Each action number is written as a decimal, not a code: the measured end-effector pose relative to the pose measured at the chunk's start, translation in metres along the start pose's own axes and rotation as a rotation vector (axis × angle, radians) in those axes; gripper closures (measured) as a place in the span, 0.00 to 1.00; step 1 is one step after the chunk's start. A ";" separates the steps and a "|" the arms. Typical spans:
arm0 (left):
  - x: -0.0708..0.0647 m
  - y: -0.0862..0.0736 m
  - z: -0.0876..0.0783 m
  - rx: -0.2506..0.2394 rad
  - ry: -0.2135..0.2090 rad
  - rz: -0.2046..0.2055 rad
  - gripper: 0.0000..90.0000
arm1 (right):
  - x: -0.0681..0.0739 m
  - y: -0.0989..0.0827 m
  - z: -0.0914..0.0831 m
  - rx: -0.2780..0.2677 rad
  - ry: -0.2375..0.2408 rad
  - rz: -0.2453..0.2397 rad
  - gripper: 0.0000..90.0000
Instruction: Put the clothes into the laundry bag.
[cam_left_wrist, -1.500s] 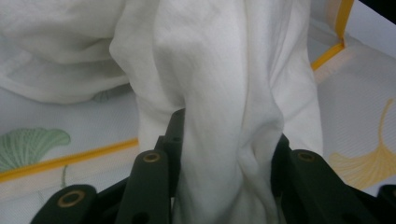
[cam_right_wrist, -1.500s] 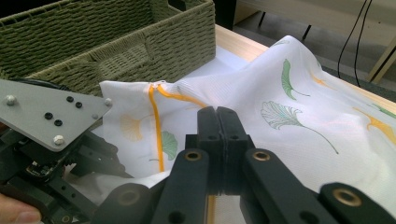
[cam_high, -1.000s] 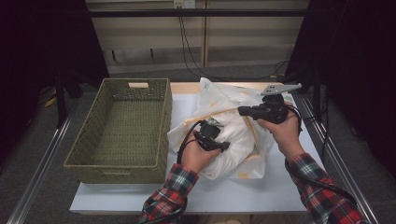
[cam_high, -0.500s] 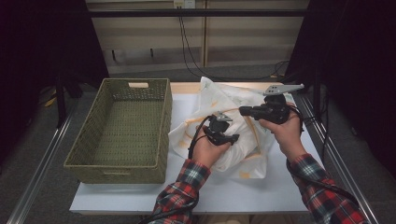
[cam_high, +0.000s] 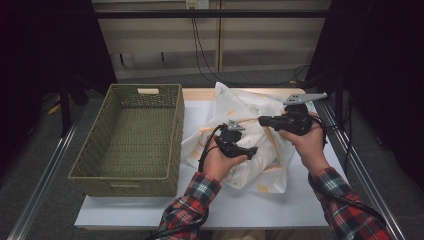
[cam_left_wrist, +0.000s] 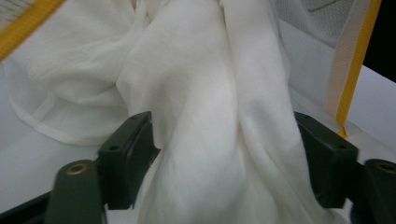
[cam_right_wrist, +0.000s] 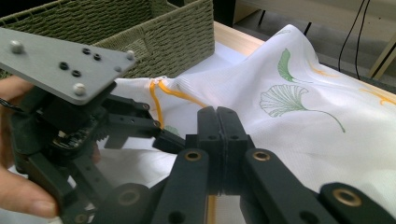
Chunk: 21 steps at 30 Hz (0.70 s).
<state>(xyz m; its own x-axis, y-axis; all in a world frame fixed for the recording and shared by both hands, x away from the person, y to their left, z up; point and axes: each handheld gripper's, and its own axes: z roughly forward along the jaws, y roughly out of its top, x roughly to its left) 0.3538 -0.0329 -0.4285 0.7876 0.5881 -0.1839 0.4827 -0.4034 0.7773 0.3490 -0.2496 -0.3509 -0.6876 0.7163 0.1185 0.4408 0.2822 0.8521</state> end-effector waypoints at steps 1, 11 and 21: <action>0.000 -0.001 -0.001 0.001 -0.001 0.001 0.24 | 0.000 0.000 -0.001 0.002 -0.003 -0.003 0.99; 0.001 -0.015 -0.013 0.014 0.016 0.019 0.13 | 0.000 -0.001 -0.002 0.004 -0.015 0.004 0.99; 0.003 -0.032 -0.009 0.035 -0.019 -0.025 0.09 | 0.000 -0.003 -0.001 0.013 -0.026 0.002 0.99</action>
<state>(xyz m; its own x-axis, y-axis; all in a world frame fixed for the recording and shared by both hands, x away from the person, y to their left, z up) 0.3373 -0.0117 -0.4487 0.7821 0.5852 -0.2143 0.5150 -0.4133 0.7509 0.3471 -0.2511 -0.3525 -0.6711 0.7336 0.1069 0.4502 0.2887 0.8449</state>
